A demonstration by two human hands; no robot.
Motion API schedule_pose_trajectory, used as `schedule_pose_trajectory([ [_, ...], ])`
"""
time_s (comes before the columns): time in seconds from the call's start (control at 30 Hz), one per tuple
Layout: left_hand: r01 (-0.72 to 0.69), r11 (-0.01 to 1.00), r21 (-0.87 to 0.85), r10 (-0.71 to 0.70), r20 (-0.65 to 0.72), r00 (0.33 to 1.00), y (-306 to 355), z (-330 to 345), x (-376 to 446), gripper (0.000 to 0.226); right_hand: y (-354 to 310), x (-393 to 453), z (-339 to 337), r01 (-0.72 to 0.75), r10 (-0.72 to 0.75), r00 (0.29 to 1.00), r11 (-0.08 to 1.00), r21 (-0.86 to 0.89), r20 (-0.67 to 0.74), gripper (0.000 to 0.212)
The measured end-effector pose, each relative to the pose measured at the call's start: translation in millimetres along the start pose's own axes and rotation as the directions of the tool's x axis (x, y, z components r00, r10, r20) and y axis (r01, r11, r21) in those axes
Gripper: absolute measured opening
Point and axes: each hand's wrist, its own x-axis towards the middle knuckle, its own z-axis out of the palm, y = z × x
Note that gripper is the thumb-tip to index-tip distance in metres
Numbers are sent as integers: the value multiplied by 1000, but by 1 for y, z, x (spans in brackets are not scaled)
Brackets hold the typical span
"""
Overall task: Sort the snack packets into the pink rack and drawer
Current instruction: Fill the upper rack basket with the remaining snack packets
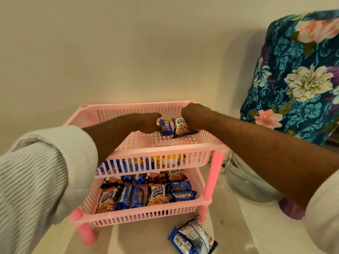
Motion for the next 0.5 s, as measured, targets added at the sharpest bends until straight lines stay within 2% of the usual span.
schedule_pose_trajectory([
  [0.13,-21,1000,11,22,-62,998,6,-7,-18,69,3,-18,-14,-32,34,998,999,31,-58,26],
  [0.3,-178,976,-124,151,-202,968,22,-13,-73,55,-1,-70,-45,-72,128,968,966,249,-217,28],
  [0.4,-330,933,-144,259,-368,893,29,0,-122,46,-12,-120,-53,-73,249,878,914,400,-409,28],
  [0.5,-521,847,-103,390,-545,742,29,36,-173,36,-35,-176,-42,55,342,714,842,536,-611,22],
])
